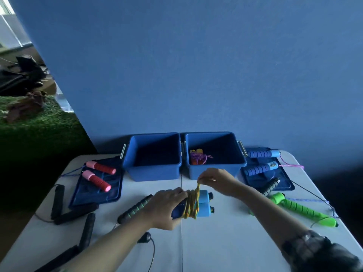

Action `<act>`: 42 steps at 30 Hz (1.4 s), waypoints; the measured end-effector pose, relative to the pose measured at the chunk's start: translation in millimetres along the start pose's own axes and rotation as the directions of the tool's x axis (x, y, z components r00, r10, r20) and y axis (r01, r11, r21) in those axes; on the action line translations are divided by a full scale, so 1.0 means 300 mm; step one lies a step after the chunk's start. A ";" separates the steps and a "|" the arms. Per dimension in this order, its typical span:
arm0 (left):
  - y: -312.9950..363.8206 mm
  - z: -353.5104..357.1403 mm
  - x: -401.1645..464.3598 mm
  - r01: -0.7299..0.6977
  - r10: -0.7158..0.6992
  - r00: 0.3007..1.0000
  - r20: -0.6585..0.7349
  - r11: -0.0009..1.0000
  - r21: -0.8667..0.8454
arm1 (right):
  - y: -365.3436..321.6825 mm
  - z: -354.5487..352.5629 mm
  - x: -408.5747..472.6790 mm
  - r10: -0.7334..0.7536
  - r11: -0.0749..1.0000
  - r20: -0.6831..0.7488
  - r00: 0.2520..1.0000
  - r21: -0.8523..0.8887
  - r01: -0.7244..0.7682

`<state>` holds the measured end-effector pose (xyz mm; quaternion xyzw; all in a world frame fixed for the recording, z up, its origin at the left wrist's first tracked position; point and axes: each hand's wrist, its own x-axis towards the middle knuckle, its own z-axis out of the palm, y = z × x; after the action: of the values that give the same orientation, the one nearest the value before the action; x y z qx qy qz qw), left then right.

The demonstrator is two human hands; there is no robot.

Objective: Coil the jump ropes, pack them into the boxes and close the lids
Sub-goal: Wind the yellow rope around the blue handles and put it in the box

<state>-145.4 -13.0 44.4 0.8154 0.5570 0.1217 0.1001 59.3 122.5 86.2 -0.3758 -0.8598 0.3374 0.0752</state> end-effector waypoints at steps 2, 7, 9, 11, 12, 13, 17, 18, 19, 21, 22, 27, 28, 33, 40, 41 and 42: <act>0.014 -0.022 -0.005 0.086 -0.097 0.994 -0.052 0.979 -0.186 | 0.034 0.008 0.005 0.048 0.971 -0.068 0.996 0.237 -0.031; 0.018 -0.073 0.015 0.239 -0.309 0.941 -0.136 0.895 -0.376 | 0.062 0.083 -0.009 0.220 0.757 0.043 0.974 0.623 -0.199; 0.009 -0.084 0.028 0.286 -0.380 0.908 -0.176 0.869 -0.403 | 0.035 0.119 -0.026 0.222 0.706 0.127 0.967 0.663 -0.250; -0.008 -0.088 0.037 0.334 -0.441 0.871 -0.215 0.854 -0.399 | 0.002 0.159 -0.044 0.236 0.685 0.141 0.961 0.678 -0.268; -0.018 -0.089 0.040 0.366 -0.477 0.849 -0.226 0.841 -0.399 | -0.011 0.182 -0.051 0.251 0.685 0.135 0.958 0.675 -0.275; -0.027 -0.091 0.043 0.404 -0.514 0.827 -0.227 0.825 -0.395 | -0.021 0.203 -0.060 0.271 0.692 0.122 0.955 0.665 -0.282; -0.053 -0.078 0.043 0.554 -0.619 0.772 -0.145 0.767 -0.323 | -0.039 0.253 -0.098 0.303 0.859 -0.004 0.953 0.434 -0.271; -0.054 -0.072 0.041 0.588 -0.641 0.761 -0.106 0.749 -0.306 | -0.040 0.258 -0.109 0.294 0.914 -0.038 0.955 0.304 -0.269; -0.053 -0.064 0.039 0.615 -0.652 0.756 -0.059 0.739 -0.274 | -0.040 0.260 -0.122 0.276 0.949 -0.062 0.959 0.177 -0.261; -0.043 -0.043 0.036 0.642 -0.646 0.762 0.039 0.745 -0.181 | -0.044 0.259 -0.146 0.221 0.975 -0.082 0.972 -0.021 -0.223; -0.036 -0.034 0.035 0.646 -0.641 0.763 0.079 0.752 -0.134 | -0.051 0.255 -0.157 0.189 0.975 -0.071 0.979 -0.103 -0.196; 0.011 0.010 0.042 0.530 -0.532 0.835 0.144 0.846 0.054 | -0.083 0.208 -0.190 0.060 0.919 -0.033 0.998 -0.389 -0.068; 0.020 0.022 0.041 0.507 -0.514 0.843 0.158 0.858 0.082 | -0.088 0.196 -0.190 0.026 0.910 -0.040 0.999 -0.412 -0.040; 0.046 0.058 0.008 0.363 -0.390 0.913 0.123 0.911 0.193 | -0.101 0.129 -0.162 -0.011 0.940 -0.084 0.996 -0.340 -0.018; 0.076 0.058 -0.011 0.227 -0.251 0.965 0.078 0.945 0.238 | -0.069 0.080 -0.125 0.168 0.981 -0.097 0.981 0.114 -0.157; 0.078 0.060 -0.012 0.222 -0.244 0.967 0.074 0.948 0.228 | -0.062 0.080 -0.124 0.200 0.964 -0.083 0.976 0.194 -0.181; 0.079 0.062 -0.013 0.221 -0.241 0.968 0.070 0.951 0.215 | -0.055 0.083 -0.124 0.226 0.940 -0.071 0.972 0.277 -0.198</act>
<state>-120.1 -25.8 33.5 0.7554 0.6528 0.0119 0.0552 66.2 75.6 82.5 -0.4693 -0.7557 0.4373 0.1321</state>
